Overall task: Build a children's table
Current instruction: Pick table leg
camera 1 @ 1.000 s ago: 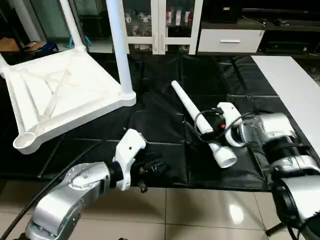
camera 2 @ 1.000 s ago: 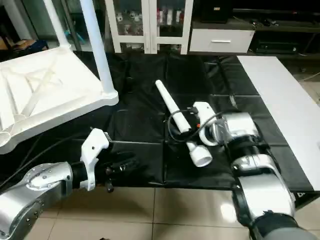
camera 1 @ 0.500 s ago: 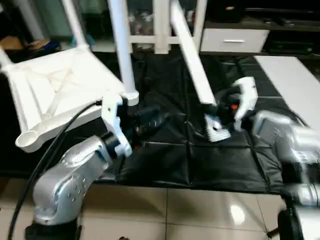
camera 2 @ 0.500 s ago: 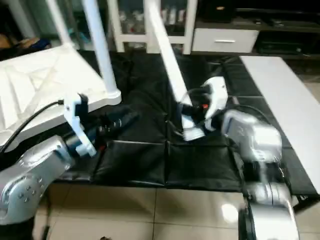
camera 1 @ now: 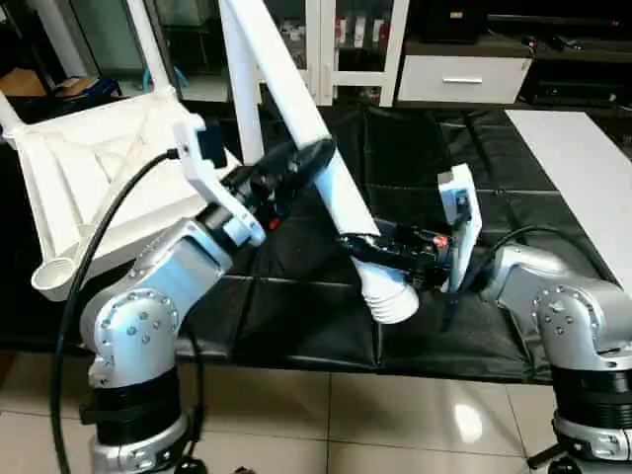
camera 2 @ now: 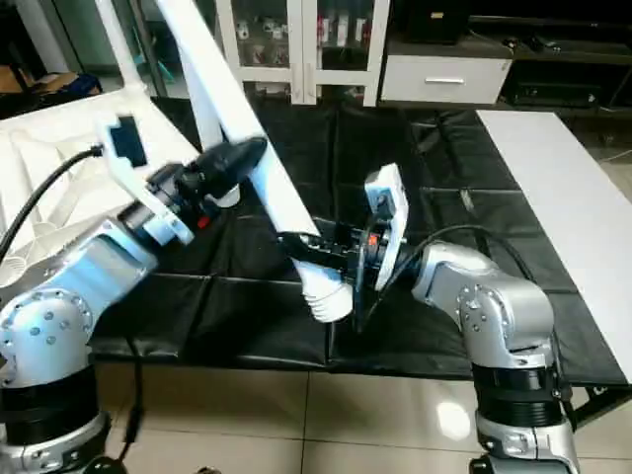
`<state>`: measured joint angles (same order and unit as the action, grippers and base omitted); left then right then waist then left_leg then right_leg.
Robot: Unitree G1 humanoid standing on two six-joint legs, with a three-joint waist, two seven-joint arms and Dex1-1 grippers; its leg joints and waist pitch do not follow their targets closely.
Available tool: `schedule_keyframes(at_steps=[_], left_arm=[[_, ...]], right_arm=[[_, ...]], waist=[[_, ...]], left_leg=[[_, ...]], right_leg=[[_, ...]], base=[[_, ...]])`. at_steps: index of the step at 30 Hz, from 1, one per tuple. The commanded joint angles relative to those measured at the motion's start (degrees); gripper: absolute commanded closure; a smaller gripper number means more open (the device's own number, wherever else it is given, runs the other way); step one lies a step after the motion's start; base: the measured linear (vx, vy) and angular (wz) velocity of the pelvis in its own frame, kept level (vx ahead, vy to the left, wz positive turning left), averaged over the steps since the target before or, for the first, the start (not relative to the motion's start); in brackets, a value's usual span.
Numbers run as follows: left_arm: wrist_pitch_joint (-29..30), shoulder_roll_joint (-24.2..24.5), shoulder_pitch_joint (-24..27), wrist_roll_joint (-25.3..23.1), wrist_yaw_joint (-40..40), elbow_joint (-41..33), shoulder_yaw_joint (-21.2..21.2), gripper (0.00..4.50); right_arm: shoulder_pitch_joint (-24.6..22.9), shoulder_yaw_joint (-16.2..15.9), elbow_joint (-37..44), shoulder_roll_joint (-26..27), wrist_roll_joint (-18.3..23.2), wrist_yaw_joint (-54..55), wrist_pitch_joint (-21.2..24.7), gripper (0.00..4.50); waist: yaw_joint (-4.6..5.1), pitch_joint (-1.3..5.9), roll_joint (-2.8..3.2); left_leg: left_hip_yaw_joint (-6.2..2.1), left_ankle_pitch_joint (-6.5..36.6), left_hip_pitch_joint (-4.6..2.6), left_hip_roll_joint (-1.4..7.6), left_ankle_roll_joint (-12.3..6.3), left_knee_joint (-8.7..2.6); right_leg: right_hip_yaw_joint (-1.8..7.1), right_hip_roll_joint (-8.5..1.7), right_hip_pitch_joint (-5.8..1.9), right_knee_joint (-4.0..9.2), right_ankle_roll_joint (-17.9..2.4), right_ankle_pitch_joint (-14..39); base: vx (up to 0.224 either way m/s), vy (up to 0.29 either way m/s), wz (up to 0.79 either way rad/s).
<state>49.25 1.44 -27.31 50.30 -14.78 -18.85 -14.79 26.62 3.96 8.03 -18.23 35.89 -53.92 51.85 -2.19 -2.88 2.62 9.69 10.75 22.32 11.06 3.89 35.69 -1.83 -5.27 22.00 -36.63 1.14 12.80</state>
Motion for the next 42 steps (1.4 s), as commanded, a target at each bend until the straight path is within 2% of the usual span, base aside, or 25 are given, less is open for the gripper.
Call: schedule_keyframes(at_steps=[1, 6, 9, 14, 16, 25, 29, 32, 35, 39, 40, 42], left_arm=[[1.2, -0.1, -0.3, 1.9, 0.4, -0.8, -0.6, 0.63], [3.2, 1.3, 0.7, 3.3, 0.9, -1.9, 0.1, 0.63], [3.4, 2.5, 1.1, 3.0, 0.8, -2.1, 0.7, 0.63], [3.7, 3.1, 1.2, 3.2, 1.3, -2.0, 0.6, 0.63], [4.0, 3.1, 1.1, 4.1, 1.9, -2.0, 0.1, 0.63], [4.1, 3.6, 0.8, 4.3, 3.4, -1.5, -0.1, 0.63], [4.2, 4.0, 0.9, 4.9, 3.4, -1.3, 0.1, 0.63], [4.1, 5.5, 1.7, 5.9, 0.2, -2.0, 0.9, 0.63], [4.5, 6.2, 1.9, 6.5, -0.4, -2.3, 1.0, 0.63], [4.1, 5.4, 0.7, 5.2, 3.8, -0.8, -0.2, 0.63], [3.8, 5.1, 0.5, 5.0, 4.5, -0.4, -0.5, 0.63], [2.6, 4.6, -0.4, 3.7, 6.2, 0.8, -0.8, 0.63]], right_arm=[[0.3, -0.3, 1.5, -0.5, 1.2, -0.3, 0.3, 2.65], [-0.3, -0.3, 1.6, -1.1, 3.7, -1.3, 1.6, 2.65], [-0.5, -0.8, 1.2, -1.8, 3.4, -1.7, 1.6, 2.65], [-0.6, -1.5, 1.4, -2.1, 3.4, -1.8, 1.7, 2.65], [-0.8, -1.3, 1.5, -1.6, 4.6, -1.0, 2.5, 2.65], [-1.7, -3.3, 2.2, -1.8, 2.1, 0.5, 0.0, 2.65], [-2.1, -2.5, 2.3, -1.5, 4.2, 0.4, 1.6, 2.65], [-2.8, -3.0, 2.3, -3.3, 5.4, -1.9, 2.2, 2.65], [-3.0, -4.4, 2.3, -4.7, 3.0, -2.5, -0.1, 2.65], [-2.5, -8.2, 0.9, -3.6, -7.3, 2.8, -11.3, 2.65], [-2.4, -8.3, 0.5, -3.0, -8.2, 3.9, -12.7, 2.65], [-2.1, -9.7, -0.5, -1.9, -12.5, 7.3, -18.4, 2.65]], waist=[[-0.24, 3.67, -0.8], [-0.37, 3.6, -0.91], [-0.47, 3.59, -1.0], [-0.54, 3.59, -0.81], [-0.61, 3.59, -0.82], [-0.89, 3.59, -0.51], [-0.93, 3.62, -0.55], [-1.08, 3.65, -0.58], [-1.1, 3.59, -0.55], [-1.04, 3.53, -0.59], [-0.88, 3.47, -0.63], [-0.73, 3.41, -0.6]], left_leg=[[-0.03, 6.3, -0.8, 0.86, -1.47, -4.29], [0.0, 6.3, -0.86, 0.9, -1.75, -4.29], [-0.03, 6.3, -0.84, 0.92, -1.45, -4.33], [0.01, 6.1, -0.94, 0.92, -1.04, -4.3], [0.01, 6.0, -0.89, 0.88, -1.04, -4.31], [-0.07, 6.9, -1.0, 0.92, -0.11, -4.44], [-0.09, 6.8, -0.97, 0.88, -0.2, -4.42], [-0.09, 6.5, -0.99, 0.88, -0.39, -4.39], [-0.03, 6.6, -0.95, 0.87, -0.2, -4.41], [-0.01, 7.5, -0.94, 1.02, 0.85, -4.46], [0.05, 7.9, -0.91, 0.95, 1.16, -4.46], [-0.02, 8.6, -0.96, 0.97, 1.34, -4.57]], right_leg=[[1.27, -1.27, -2.21, 4.65, -12.4, 5.1], [1.28, -1.34, -2.21, 4.75, -12.0, 6.2], [1.27, -1.34, -2.22, 4.76, -11.6, 6.5], [1.3, -1.32, -2.14, 4.73, -11.5, 6.4], [1.29, -1.33, -2.19, 4.69, -11.6, 6.1], [1.25, -1.3, -2.17, 4.68, -11.3, 6.1], [1.27, -1.3, -2.2, 4.68, -11.2, 5.8], [1.26, -1.27, -2.24, 4.63, -11.2, 5.2], [1.25, -1.25, -2.18, 4.6, -11.4, 5.4], [1.27, -1.49, -2.05, 4.73, -10.6, 7.4], [1.29, -1.47, -1.97, 4.85, -10.2, 8.3], [1.3, -1.34, -1.79, 5.01, -9.7, 9.1]], base=[[0.0, 0.0, 0.0], [0.0, 0.0, 0.0], [0.0, 0.0, 0.0], [0.0, 0.0, 0.0], [0.0, 0.0, 0.0], [0.0, 0.0, 0.0], [0.0, 0.0, 0.0], [0.0, 0.0, 0.0], [0.0, 0.0, 0.0], [0.0, 0.0, 0.0], [0.0, 0.0, 0.0], [0.0, 0.0, 0.0]])
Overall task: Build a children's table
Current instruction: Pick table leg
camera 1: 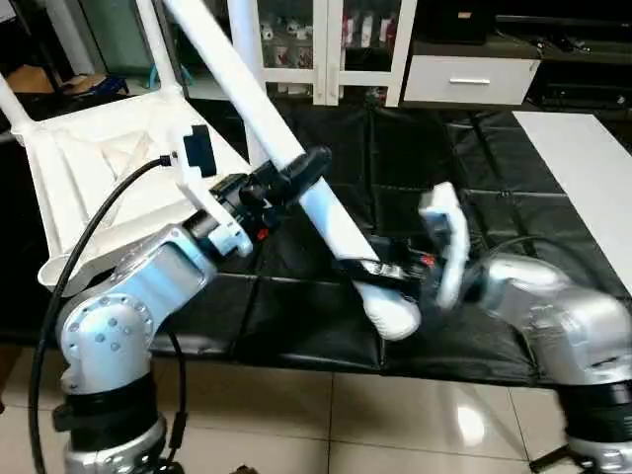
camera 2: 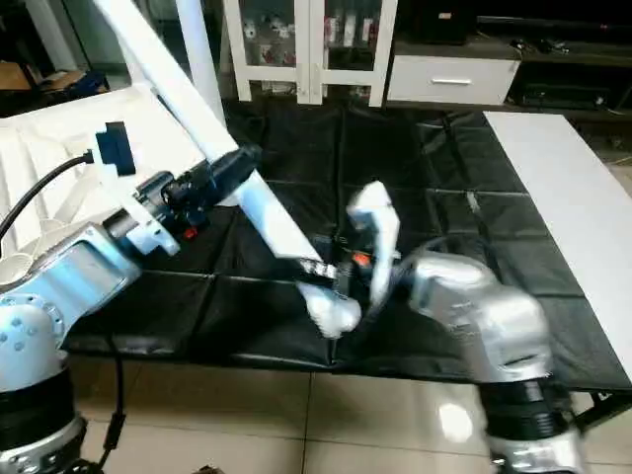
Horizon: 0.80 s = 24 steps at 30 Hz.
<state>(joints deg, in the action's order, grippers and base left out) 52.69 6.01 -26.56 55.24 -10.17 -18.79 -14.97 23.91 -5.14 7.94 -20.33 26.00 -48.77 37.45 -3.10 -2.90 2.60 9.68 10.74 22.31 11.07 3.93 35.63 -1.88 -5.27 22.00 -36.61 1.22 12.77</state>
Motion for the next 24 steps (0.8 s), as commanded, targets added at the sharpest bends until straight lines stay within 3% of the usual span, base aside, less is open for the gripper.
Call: schedule_keyframes(at_steps=[1, 6, 7, 8, 10, 12, 16, 24], left_arm=[[-1.5, -0.2, -1.6, -1.7, 2.4, 1.4, -0.8, 0.63], [-3.6, -2.1, -3.1, -0.1, 5.1, 3.4, -2.7, 0.63], [-3.9, -2.5, -3.4, 0.3, 5.9, 3.7, -3.3, 0.63], [-5.0, -3.1, -4.2, 0.2, 7.4, 4.6, -4.3, 0.63], [-5.4, -3.2, -4.4, 0.1, 7.7, 4.9, -4.6, 0.63], [-6.3, -3.4, -5.2, 0.5, 7.6, 5.1, -5.1, 0.63], [-6.9, -3.7, -6.0, 1.3, 7.4, 4.9, -5.2, 0.63], [-8.8, -4.4, -6.2, 0.9, 10.9, 6.6, -6.7, 1.33]], right_arm=[[0.7, -0.7, -0.7, 1.2, -4.0, 3.9, -6.4, 2.65], [1.0, -4.3, -2.5, 2.4, -14.2, 10.3, -19.9, 2.65], [1.0, -5.3, -3.1, 2.3, -16.9, 11.6, -23.3, 2.65], [1.2, -7.4, -3.8, 1.8, -22.3, 14.7, -28.4, 2.65], [1.3, -8.1, -4.0, 1.5, -23.8, 15.7, -29.7, 2.65], [1.9, -11.1, -5.2, 0.1, -29.3, 18.2, -32.6, 2.65], [2.7, -13.6, -7.7, -1.1, -35.3, 20.8, -37.1, 2.65], [4.5, -12.9, -11.6, -0.4, -39.5, 25.8, -41.7, 2.65]], waist=[[0.18, 3.49, -0.53], [0.26, 3.82, -0.42], [0.19, 3.88, -0.34], [0.23, 3.95, -0.42], [0.39, 3.96, -0.44], [0.65, 3.88, -0.39], [0.78, 3.9, -0.29], [1.41, 3.96, -0.33]], left_leg=[[-0.01, 8.8, -0.98, 0.9, 1.45, -4.47], [-0.08, 6.3, -0.85, 0.69, 1.16, -4.24], [-0.11, 5.8, -0.77, 0.8, 1.34, -4.17], [-0.04, 5.2, -0.75, 0.67, 1.32, -4.04], [-0.02, 5.1, -0.76, 0.53, 0.83, -3.99], [-0.03, 5.0, -0.67, 0.51, 0.37, -4.0], [0.02, 6.0, -0.77, 0.55, -0.28, -3.93], [0.02, 6.0, -0.75, 0.55, -1.64, -3.76]], right_leg=[[1.34, -1.39, -1.81, 4.95, -9.6, 9.1], [1.31, -1.07, -2.16, 4.42, -10.2, 2.7], [1.28, -1.21, -2.12, 4.33, -10.3, 1.9], [1.24, -1.19, -2.19, 4.29, -10.4, 0.5], [1.25, -1.03, -2.39, 4.21, -10.7, -0.5], [1.12, -0.87, -2.48, 4.26, -11.0, -1.1], [1.19, -0.93, -2.53, 4.12, -11.8, -1.8], [1.14, -0.82, -2.63, 4.01, -12.7, -3.0]], base=[[0.0, 0.0, 0.0], [0.0, 0.0, 0.0], [0.0, 0.0, 0.0], [0.0, 0.0, 0.0], [0.0, 0.0, 0.0], [0.0, 0.0, 0.0], [0.0, 0.0, 0.0], [0.0, 0.0, 0.0]])
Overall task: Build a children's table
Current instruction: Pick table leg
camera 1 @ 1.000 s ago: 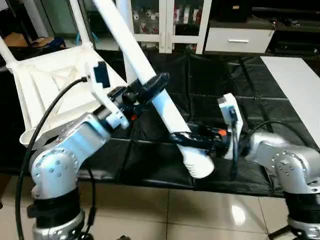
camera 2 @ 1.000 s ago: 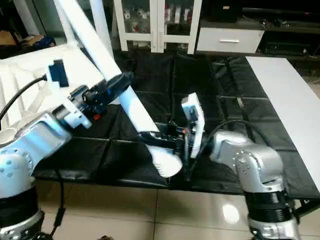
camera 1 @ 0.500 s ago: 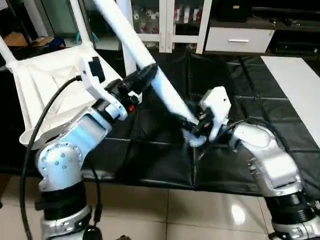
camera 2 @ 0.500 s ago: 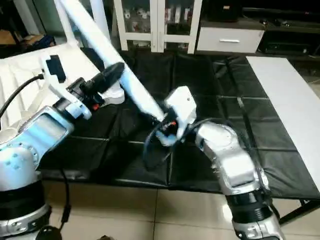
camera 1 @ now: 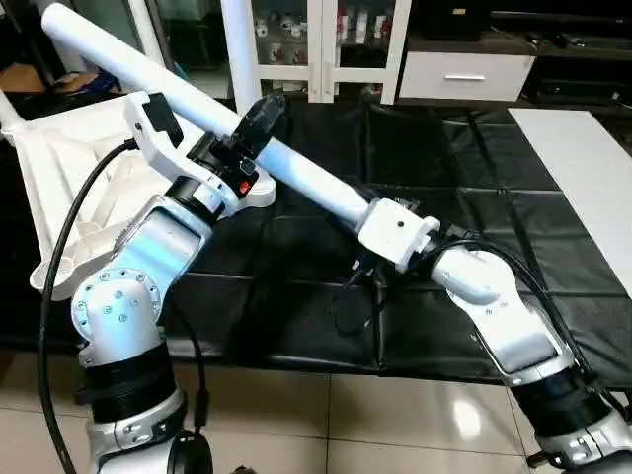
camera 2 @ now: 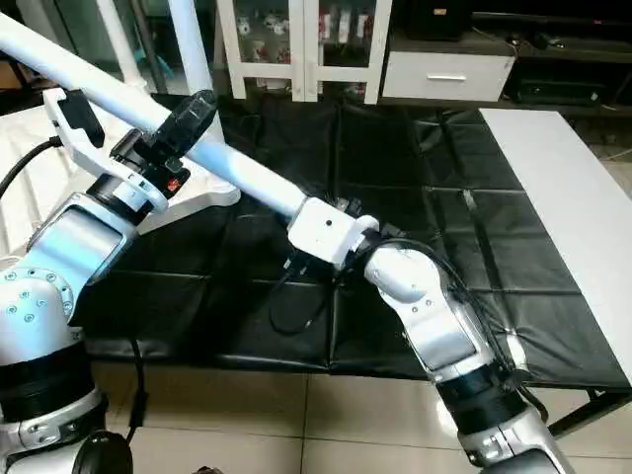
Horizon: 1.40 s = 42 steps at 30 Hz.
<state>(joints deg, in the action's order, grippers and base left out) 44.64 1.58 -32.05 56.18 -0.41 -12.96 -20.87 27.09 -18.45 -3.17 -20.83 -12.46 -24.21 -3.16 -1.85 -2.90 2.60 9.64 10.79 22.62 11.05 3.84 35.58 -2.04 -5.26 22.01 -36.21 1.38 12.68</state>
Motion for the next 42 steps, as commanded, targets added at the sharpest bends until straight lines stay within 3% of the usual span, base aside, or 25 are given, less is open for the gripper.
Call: schedule_keyframes(at_steps=[1, 8, 18, 34, 36, 37, 39, 40, 41, 42], left_arm=[[-0.9, 0.1, -0.8, 0.0, 1.2, 0.9, -0.8, 1.33], [-1.8, -0.5, -0.9, -0.3, 2.5, 0.8, -0.9, 1.8], [-2.7, -0.3, -0.9, 0.5, 2.5, 0.7, -0.3, 2.66], [-3.0, 0.0, -0.5, 2.1, 2.9, 0.7, -0.5, 2.8], [-2.8, 0.6, -0.5, 1.8, 2.5, 0.7, -0.1, 2.8], [-1.9, 2.7, -0.4, 0.3, 1.0, 0.6, 1.1, 2.8], [-1.6, 3.5, -0.3, -0.4, 0.3, 0.5, 1.7, 2.81], [-0.9, 5.3, 0.0, -1.8, -1.5, 0.4, 3.3, 2.82], [-0.7, 6.0, 0.1, -2.3, -2.1, 0.4, 3.8, 2.82], [0.1, 7.6, 0.3, -3.1, -3.9, 0.3, 5.1, 2.82]], right_arm=[[1.4, 0.4, -0.7, 0.1, -1.2, 1.5, -1.3, 2.65], [1.8, 0.8, -1.8, 1.0, -2.5, 2.6, -2.3, 2.65], [1.8, 0.3, -2.5, 1.5, -3.3, 3.0, -3.7, 2.65], [2.4, 0.8, -3.3, 2.2, -3.6, 3.2, -4.0, 2.65], [2.2, 1.2, -3.0, 2.8, -1.7, 2.2, -3.5, 2.09], [1.5, 2.1, -1.8, 4.1, 3.6, -1.4, -1.2, 1.95], [1.2, 2.3, -1.1, 4.6, 5.9, -3.1, 0.1, 1.75], [0.5, 2.7, 0.5, 5.1, 10.6, -6.6, 2.5, 1.6], [0.3, 2.9, 1.0, 5.2, 12.2, -7.8, 3.3, 1.52], [-0.3, 3.1, 2.7, 5.0, 17.0, -11.9, 5.0, 1.49]], waist=[[0.16, 3.95, -0.34], [0.12, 4.09, -0.38], [0.12, 4.11, -0.29], [0.14, 4.16, -0.34], [0.11, 4.2, -0.32], [0.15, 4.24, -0.27], [0.19, 4.21, -0.15], [0.29, 4.15, -0.32], [0.11, 4.28, 0.03], [0.23, 4.23, -0.04]], left_leg=[[0.07, 5.9, -1.05, 0.54, -1.61, -3.71], [0.08, 4.9, -1.05, 0.6, -2.71, -3.52], [0.12, 5.2, -1.11, 0.59, -2.68, -3.49], [0.12, 5.1, -1.14, 0.58, -2.81, -3.41], [0.12, 5.0, -1.14, 0.55, -2.92, -3.39], [0.14, 5.3, -1.19, 0.52, -3.22, -3.38], [0.01, 5.4, -1.21, 0.7, -3.61, -3.49], [0.09, 5.7, -1.23, 0.65, -3.87, -3.5], [-0.09, 5.5, -1.35, 0.8, -4.2, -3.54], [-0.06, 5.7, -1.35, 0.77, -4.5, -3.58]], right_leg=[[1.3, -0.79, -2.66, 3.59, -12.9, -3.0], [1.27, -0.78, -2.75, 3.32, -13.5, -5.0], [1.29, -0.8, -2.69, 3.31, -13.7, -4.9], [1.27, -0.76, -2.75, 3.22, -13.6, -5.0], [1.27, -0.76, -2.76, 3.18, -13.6, -5.2], [1.26, -0.72, -2.73, 3.17, -13.6, -5.3], [1.2, -0.77, -2.62, 3.09, -13.7, -5.3], [1.2, -0.64, -2.66, 3.18, -13.8, -5.3], [1.2, -0.76, -2.67, 2.98, -13.8, -5.8], [1.18, -0.64, -2.72, 2.99, -13.9, -5.9]], base=[[0.0, 0.0, 0.0], [0.0, 0.0, 0.0], [0.0, 0.0, 0.0], [0.0, 0.0, 0.0], [0.0, 0.0, 0.0], [0.0, 0.0, 0.0], [0.0, 0.0, 0.0], [0.0, 0.0, 0.0], [0.0, 0.0, 0.0], [0.0, 0.0, 0.0]])
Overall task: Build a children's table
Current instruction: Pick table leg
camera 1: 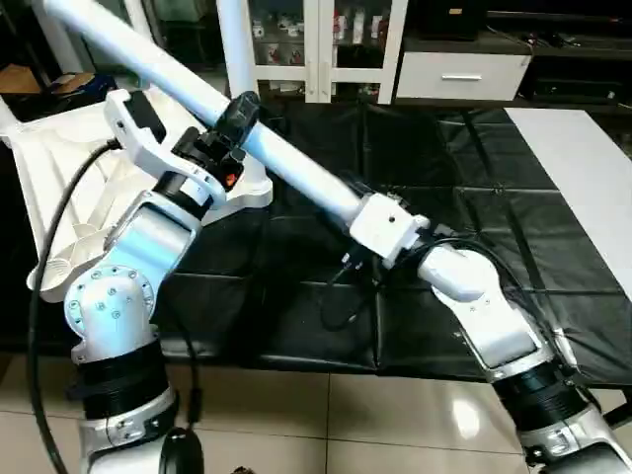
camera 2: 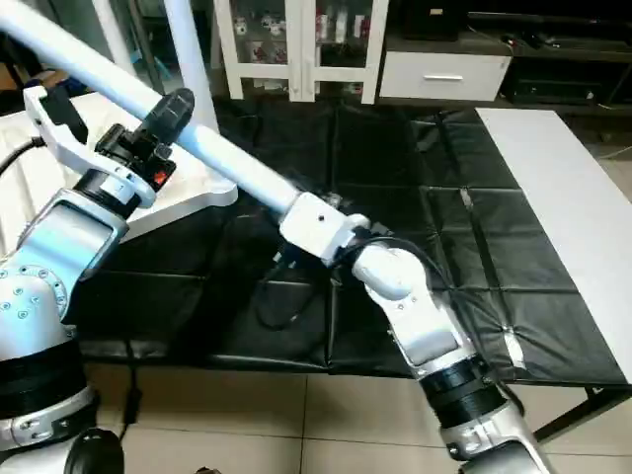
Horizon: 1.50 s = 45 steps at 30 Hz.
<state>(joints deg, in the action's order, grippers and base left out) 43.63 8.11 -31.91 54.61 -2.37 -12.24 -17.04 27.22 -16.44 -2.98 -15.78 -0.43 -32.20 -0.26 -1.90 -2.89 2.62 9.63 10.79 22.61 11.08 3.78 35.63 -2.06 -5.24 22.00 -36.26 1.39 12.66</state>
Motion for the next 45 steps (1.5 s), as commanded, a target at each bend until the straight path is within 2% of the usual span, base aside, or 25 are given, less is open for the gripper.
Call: schedule_keyframes(at_steps=[1, 2, 3, 4, 5, 6, 7, 8, 9, 10, 11, 12, 15, 17, 18, 21, 22, 23, 24, 26, 30, 31, 37, 39, 45], left_arm=[[1.7, 2.3, 0.2, -1.8, -3.5, -0.4, 2.1, 2.82], [2.2, 3.2, 0.1, -1.7, -4.7, -0.4, 2.6, 2.82], [2.2, 3.2, 0.1, -1.7, -4.7, -0.4, 2.6, 2.82], [2.6, 3.8, -0.1, -1.3, -5.7, -0.4, 2.7, 2.82], [3.1, 4.4, -0.2, -0.7, -6.8, -0.4, 2.8, 2.82], [3.6, 5.4, -0.4, -0.5, -8.2, -0.3, 3.2, 2.82], [4.2, 6.7, -0.5, -0.3, -10.1, -0.3, 3.9, 2.82], [4.7, 7.8, -0.6, -0.1, -11.8, -0.4, 4.6, 2.82], [5.0, 8.4, -0.7, 0.1, -12.7, -0.5, 4.9, 2.82], [5.2, 8.8, -0.7, 0.2, -13.2, -0.5, 5.1, 2.82], [7.3, 11.0, -1.0, 2.0, -16.7, -1.3, 6.0, 2.82], [7.5, 11.3, -1.1, 2.2, -17.1, -1.3, 6.0, 2.82], [9.9, 13.8, -1.7, 4.2, -21.6, -2.0, 6.9, 2.82], [10.5, 14.8, -2.2, 4.2, -24.0, -1.9, 7.6, 2.82], [10.7, 15.5, -2.8, 4.2, -25.9, -1.5, 8.1, 2.82], [10.8, 15.8, -3.1, 4.2, -26.7, -1.3, 8.5, 2.82], [11.0, 15.9, -3.8, 4.3, -27.3, -0.9, 8.9, 2.82], [11.0, 16.0, -4.0, 4.3, -27.5, -0.7, 9.0, 2.82], [10.9, 16.0, -4.3, 4.0, -27.4, -0.3, 9.2, 2.82], [10.9, 16.1, -4.7, 3.8, -27.5, 0.0, 9.4, 2.82], [11.0, 16.3, -5.3, 3.9, -28.7, 0.1, 9.7, 2.82], [11.1, 16.5, -5.3, 3.7, -29.0, 0.0, 9.9, 2.82], [11.4, 17.0, -5.3, 3.2, -30.6, -0.4, 11.5, 2.82], [11.3, 16.9, -5.3, 3.2, -30.6, -0.5, 11.7, 2.82], [11.3, 17.1, -5.6, 2.8, -31.6, -0.7, 12.5, 2.82]], right_arm=[[-1.0, 1.4, 4.0, -0.5, 9.1, -7.4, 3.6, 1.43], [-1.5, 1.9, 5.2, -1.6, 13.1, -11.1, 5.7, 1.32], [-1.5, 1.9, 5.2, -1.6, 13.1, -11.1, 5.7, 1.17], [-1.8, 2.5, 6.3, -2.8, 16.3, -14.1, 7.8, 1.09], [-2.0, 3.4, 7.3, -3.6, 19.6, -16.5, 10.5, 1.09], [-1.7, 5.1, 8.0, -4.8, 23.6, -19.1, 14.5, 0.88], [-1.1, 6.6, 8.3, -6.2, 26.9, -21.7, 18.4, 0.75], [-0.4, 7.9, 8.0, -7.5, 29.0, -23.7, 21.1, 0.75], [0.1, 8.5, 7.4, -8.1, 29.5, -24.6, 22.0, 0.68], [0.4, 8.9, 7.1, -8.5, 29.8, -25.1, 22.6, 0.55], [3.3, 10.7, 2.4, -10.1, 28.3, -26.6, 23.6, 0.43], [3.6, 10.9, 1.9, -10.3, 28.1, -26.7, 23.8, 0.32], [6.4, 11.1, -1.8, -13.3, 28.1, -29.0, 26.2, 0.1], [7.3, 9.5, -2.6, -16.2, 28.6, -31.7, 28.9, 0.01], [7.5, 7.3, -2.3, -19.2, 29.8, -35.1, 32.9, 0.0], [7.2, 6.2, -1.8, -20.3, 30.1, -37.1, 34.4, 0.0], [6.8, 4.8, -1.0, -21.4, 31.1, -40.0, 37.3, 0.0], [6.7, 4.4, -0.8, -21.6, 31.1, -40.9, 37.9, 0.0], [6.6, 3.8, -0.4, -21.9, 30.8, -41.7, 38.2, 0.0], [6.4, 3.1, -0.1, -21.9, 30.2, -42.2, 38.1, 0.0], [5.8, 2.1, 0.9, -19.2, 29.2, -39.1, 37.4, 0.0], [5.7, 1.7, 0.9, -18.8, 28.6, -38.4, 37.1, 0.0], [5.5, 0.4, 0.5, -17.1, 26.3, -36.4, 37.6, 0.0], [5.2, -0.4, 0.6, -17.0, 25.6, -36.3, 37.6, 0.0], [4.3, -1.6, 1.4, -16.7, 25.6, -36.1, 38.8, 0.0]], waist=[[-0.08, 4.24, 0.18], [-0.03, 4.2, 0.04], [-0.1, 4.27, 0.08], [-0.17, 4.16, 0.03], [-0.17, 4.15, 0.02], [-0.14, 4.02, -0.25], [-0.29, 4.09, -0.18], [-0.28, 4.07, -0.13], [-0.32, 3.95, -0.08], [-0.26, 3.93, -0.15], [-0.28, 3.98, -0.14], [-0.11, 4.04, -0.17], [-0.21, 3.82, -0.42], [-0.24, 3.83, -0.42], [-0.43, 3.88, -0.39], [-0.6, 3.95, -0.48], [-0.65, 3.99, -0.44], [-0.65, 4.01, -0.48], [-0.65, 4.02, -0.71], [-0.68, 4.01, -0.69], [-0.63, 3.93, -0.58], [-0.67, 3.88, -0.37], [-0.78, 3.89, -0.28], [-0.83, 3.88, -0.43], [-1.02, 3.93, -0.33]], left_leg=[[-0.15, 5.4, -1.41, 0.92, -4.51, -3.65], [-0.1, 5.1, -1.33, 0.93, -4.33, -3.65], [-0.12, 5.2, -1.41, 0.9, -4.05, -3.65], [-0.04, 6.0, -1.42, 0.86, -3.84, -3.75], [-0.01, 6.3, -1.44, 0.82, -3.82, -3.73], [0.02, 6.8, -1.36, 0.81, -3.8, -3.84], [-0.07, 6.9, -1.37, 0.8, -3.69, -3.86], [-0.12, 7.4, -1.45, 0.76, -3.78, -3.91], [-0.07, 7.7, -1.36, 0.87, -3.24, -3.99], [-0.04, 7.9, -1.38, 0.77, -2.99, -3.99], [0.01, 7.8, -1.4, 0.84, -2.49, -3.97], [-0.1, 8.0, -1.25, 0.59, -1.93, -3.97], [0.23, 8.9, -1.42, 0.56, -1.23, -3.87], [0.2, 8.6, -1.52, 0.58, -1.48, -3.86], [0.2, 8.2, -1.57, 0.63, -1.76, -3.8], [0.21, 7.5, -1.37, 0.64, -2.39, -3.72], [0.19, 7.0, -1.32, 0.69, -2.72, -3.65], [0.2, 7.0, -1.29, 0.67, -2.81, -3.64], [0.23, 6.8, -1.26, 0.69, -2.96, -3.62], [0.23, 6.6, -1.24, 0.75, -2.84, -3.61], [0.24, 7.2, -1.38, 0.79, -2.11, -3.72], [0.22, 7.7, -1.48, 0.82, -1.78, -3.79], [0.17, 9.1, -1.54, 0.8, -0.57, -3.95], [0.16, 8.9, -1.52, 0.83, -0.51, -3.99], [0.17, 8.3, -1.5, 0.77, -0.76, -3.96]], right_leg=[[1.15, -0.86, -2.67, 2.99, -14.2, -6.3], [1.15, -0.84, -2.62, 2.99, -14.4, -6.5], [1.14, -0.85, -2.71, 2.94, -14.9, -6.7], [1.15, -0.91, -2.77, 3.09, -15.3, -5.9], [1.2, -0.86, -2.8, 3.1, -15.3, -5.6], [1.23, -0.86, -2.82, 3.21, -15.4, -4.7], [1.2, -0.99, -2.95, 3.17, -15.4, -4.1], [1.19, -0.94, -2.93, 3.27, -15.4, -2.8], [1.18, -1.07, -2.73, 3.37, -15.2, -1.5], [1.16, -1.07, -2.76, 3.43, -15.3, -0.8], [1.17, -1.19, -2.65, 3.48, -15.1, 0.1], [1.04, -1.22, -2.72, 3.32, -15.2, 1.7], [1.22, -1.24, -2.44, 3.67, -15.3, 4.2], [1.22, -1.11, -2.45, 3.7, -15.3, 4.2], [1.22, -1.12, -2.57, 3.72, -15.3, 3.9], [1.18, -1.21, -2.68, 3.51, -15.7, 2.6], [1.19, -1.32, -2.68, 3.45, -16.2, 2.0], [1.16, -1.29, -2.7, 3.42, -16.3, 1.8], [1.18, -1.32, -2.69, 3.45, -16.4, 1.7], [1.19, -1.37, -2.66, 3.42, -16.4, 2.1], [1.22, -1.37, -2.46, 3.51, -16.0, 4.3], [1.21, -1.37, -2.34, 3.6, -15.9, 4.9], [1.22, -1.29, -2.31, 3.55, -15.5, 5.3], [1.24, -1.28, -2.33, 3.55, -15.5, 4.8], [1.27, -1.3, -2.38, 3.46, -15.6, 3.6]], base=[[0.0, 0.0, 0.0], [0.0, 0.0, 0.0], [0.0, 0.0, 0.0], [0.0, 0.0, 0.0], [0.0, 0.0, 0.0], [0.0, 0.0, 0.0], [0.0, 0.0, 0.0], [0.0, 0.0, 0.0], [0.0, 0.0, 0.0], [0.0, 0.0, 0.0], [0.0, 0.0, 0.0], [0.0, 0.0, 0.0], [0.0, 0.0, 0.0], [0.0, 0.0, 0.0], [0.0, 0.0, 0.0], [0.0, 0.0, 0.0], [0.0, 0.0, 0.0], [0.0, 0.0, 0.0], [0.0, 0.0, 0.0], [0.0, 0.0, 0.0], [0.0, 0.0, 0.0], [0.0, 0.0, 0.0], [0.0, 0.0, 0.0], [0.0, 0.0, 0.0], [0.0, 0.0, 0.0]])
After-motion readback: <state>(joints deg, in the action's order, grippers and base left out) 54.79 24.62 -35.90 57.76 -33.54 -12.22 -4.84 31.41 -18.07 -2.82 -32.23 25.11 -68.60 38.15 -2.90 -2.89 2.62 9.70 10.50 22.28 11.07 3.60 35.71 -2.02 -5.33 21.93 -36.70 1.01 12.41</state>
